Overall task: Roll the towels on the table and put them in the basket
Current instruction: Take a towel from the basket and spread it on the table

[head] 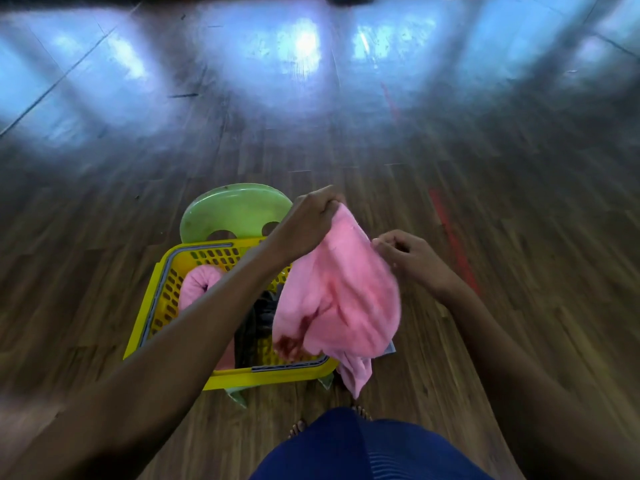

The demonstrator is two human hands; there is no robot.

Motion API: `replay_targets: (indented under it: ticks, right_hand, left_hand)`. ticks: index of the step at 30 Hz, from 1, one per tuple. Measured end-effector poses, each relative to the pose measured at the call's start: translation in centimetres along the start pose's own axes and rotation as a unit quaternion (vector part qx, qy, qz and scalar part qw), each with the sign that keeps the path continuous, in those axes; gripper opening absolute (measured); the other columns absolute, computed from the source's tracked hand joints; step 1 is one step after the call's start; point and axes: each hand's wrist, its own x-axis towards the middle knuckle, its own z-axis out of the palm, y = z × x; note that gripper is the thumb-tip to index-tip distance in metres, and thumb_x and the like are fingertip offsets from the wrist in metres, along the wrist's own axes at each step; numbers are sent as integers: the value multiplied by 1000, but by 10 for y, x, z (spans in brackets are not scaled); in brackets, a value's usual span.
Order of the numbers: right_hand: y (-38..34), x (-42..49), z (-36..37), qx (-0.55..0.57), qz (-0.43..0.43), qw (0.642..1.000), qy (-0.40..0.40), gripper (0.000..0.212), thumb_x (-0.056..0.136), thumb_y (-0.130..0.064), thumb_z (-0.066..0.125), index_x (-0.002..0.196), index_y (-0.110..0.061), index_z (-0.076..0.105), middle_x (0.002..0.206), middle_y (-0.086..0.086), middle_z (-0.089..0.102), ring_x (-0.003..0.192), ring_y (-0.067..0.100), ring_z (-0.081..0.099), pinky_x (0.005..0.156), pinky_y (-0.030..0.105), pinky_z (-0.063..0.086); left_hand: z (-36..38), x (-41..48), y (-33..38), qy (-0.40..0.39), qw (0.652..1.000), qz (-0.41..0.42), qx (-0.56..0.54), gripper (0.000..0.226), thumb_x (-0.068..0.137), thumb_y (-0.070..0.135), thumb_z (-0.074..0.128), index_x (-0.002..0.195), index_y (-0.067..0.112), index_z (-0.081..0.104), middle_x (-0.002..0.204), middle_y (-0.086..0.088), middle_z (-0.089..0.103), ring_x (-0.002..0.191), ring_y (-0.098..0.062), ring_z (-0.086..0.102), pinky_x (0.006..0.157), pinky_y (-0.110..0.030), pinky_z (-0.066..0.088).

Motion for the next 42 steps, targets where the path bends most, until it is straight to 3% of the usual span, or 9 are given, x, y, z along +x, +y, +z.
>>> replay_targets:
  ticks: [3, 7, 16, 20, 23, 27, 31, 35, 42]
  right_hand:
    - [-21, 4, 13, 9, -59, 998, -19, 42, 85, -51, 62, 100, -12, 69, 103, 10, 67, 92, 16, 63, 83, 28, 50]
    - [-38, 13, 15, 44, -102, 994, 8, 53, 93, -39, 59, 77, 10, 49, 75, 18, 48, 68, 23, 43, 65, 35, 38]
    - [-48, 19, -1, 39, -131, 987, 87, 45, 97, -25, 58, 69, 5, 38, 71, 14, 33, 69, 15, 34, 62, 30, 29]
    - [-39, 17, -14, 33, -133, 983, 123, 44, 97, -20, 56, 69, 9, 40, 72, 27, 35, 68, 17, 34, 61, 29, 27]
    - [-25, 16, -14, 14, -104, 987, 122, 41, 96, -27, 58, 67, -1, 44, 67, 10, 40, 66, 12, 38, 62, 31, 30]
    - [-30, 19, -4, -13, -101, 988, 117, 16, 91, -30, 63, 81, -19, 65, 86, -1, 66, 80, 9, 58, 75, 34, 47]
    - [-69, 22, 2, 59, -158, 979, 116, 14, 91, -18, 67, 102, -10, 72, 105, 5, 71, 97, 10, 65, 85, 22, 51]
    - [-80, 25, -3, 57, -175, 973, 138, 11, 89, -8, 67, 96, -2, 73, 97, 6, 73, 90, 5, 65, 80, 15, 47]
    - [-75, 50, -27, 121, -160, 949, 243, 4, 90, -6, 65, 91, -8, 68, 83, -3, 68, 76, 1, 60, 74, 23, 47]
  left_hand:
    - [2, 11, 20, -20, 999, 40, 0, 23, 93, 2, 46, 81, 21, 51, 74, 9, 55, 71, -2, 47, 64, -5, 31]
    - [0, 17, 18, -44, 998, 35, 3, 15, 95, 8, 47, 83, 11, 56, 79, 1, 60, 72, -11, 51, 62, -12, 35]
    - [-2, -1, -11, -29, 999, 29, -14, 17, 95, 18, 51, 90, 4, 59, 72, 6, 54, 68, -10, 45, 60, -19, 33]
    - [-8, -6, -28, 49, 990, -58, -116, 15, 88, 27, 62, 82, 15, 67, 71, 1, 64, 66, 0, 48, 63, -23, 40]
    - [-8, -4, -20, 95, 975, -91, -178, 28, 90, 17, 66, 63, 22, 60, 57, 15, 48, 58, 1, 36, 53, -21, 31]
    - [-8, 15, -1, 53, 989, -27, -134, 32, 89, 26, 62, 70, 0, 62, 67, 7, 46, 65, -4, 38, 56, -34, 34]
    - [-4, 30, 14, 9, 992, 33, -123, 44, 89, 36, 60, 72, -5, 63, 68, 5, 46, 67, -6, 40, 55, -38, 37]
    - [-2, 36, 23, 4, 992, 63, -109, 40, 89, 29, 62, 54, 17, 47, 58, 13, 30, 57, 1, 29, 51, -29, 26]
    - [7, 31, 3, -3, 984, -8, -176, 30, 91, 25, 63, 66, 10, 58, 65, 11, 44, 63, -3, 38, 59, -29, 32]
